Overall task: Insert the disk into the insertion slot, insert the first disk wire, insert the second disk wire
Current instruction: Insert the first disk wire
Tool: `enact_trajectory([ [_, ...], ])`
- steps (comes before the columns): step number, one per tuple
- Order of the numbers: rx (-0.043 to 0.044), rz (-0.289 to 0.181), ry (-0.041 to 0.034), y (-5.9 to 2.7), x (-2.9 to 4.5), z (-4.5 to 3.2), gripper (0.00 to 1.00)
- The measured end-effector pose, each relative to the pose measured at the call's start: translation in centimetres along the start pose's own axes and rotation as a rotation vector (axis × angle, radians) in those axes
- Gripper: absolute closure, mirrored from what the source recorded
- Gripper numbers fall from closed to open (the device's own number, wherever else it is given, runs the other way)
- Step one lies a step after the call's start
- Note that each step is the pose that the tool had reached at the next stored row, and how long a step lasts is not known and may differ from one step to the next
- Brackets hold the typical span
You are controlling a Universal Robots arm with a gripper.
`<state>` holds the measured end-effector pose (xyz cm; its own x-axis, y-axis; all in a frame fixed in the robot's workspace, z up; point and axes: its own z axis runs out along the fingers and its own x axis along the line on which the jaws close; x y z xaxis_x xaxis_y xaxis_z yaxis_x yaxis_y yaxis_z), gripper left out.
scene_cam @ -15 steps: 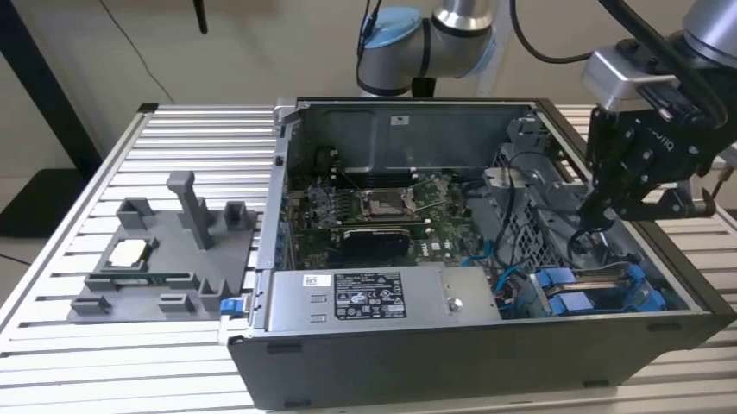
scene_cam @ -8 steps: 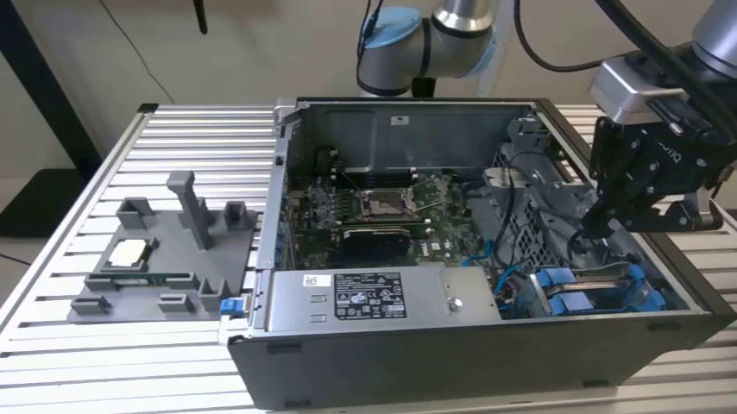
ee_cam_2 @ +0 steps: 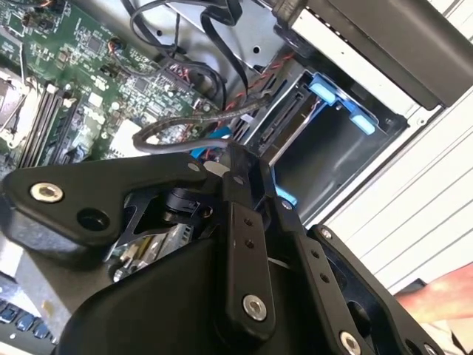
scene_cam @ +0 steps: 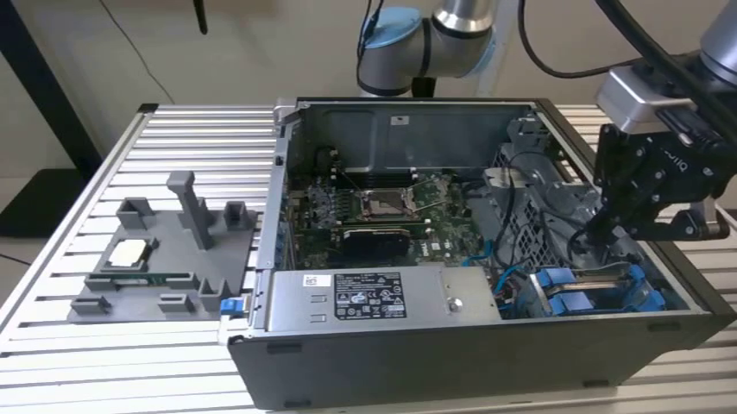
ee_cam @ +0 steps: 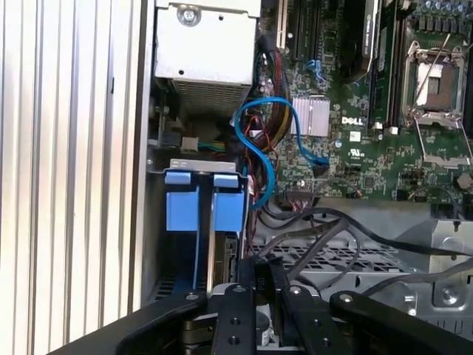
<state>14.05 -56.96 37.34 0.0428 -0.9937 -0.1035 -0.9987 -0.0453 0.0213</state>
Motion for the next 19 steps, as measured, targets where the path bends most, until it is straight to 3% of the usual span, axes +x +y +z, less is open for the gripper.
enact_trajectory([
  [19, -0.0093, 0.002, 0.0322, -0.77, 0.53, 0.78, 0.81],
])
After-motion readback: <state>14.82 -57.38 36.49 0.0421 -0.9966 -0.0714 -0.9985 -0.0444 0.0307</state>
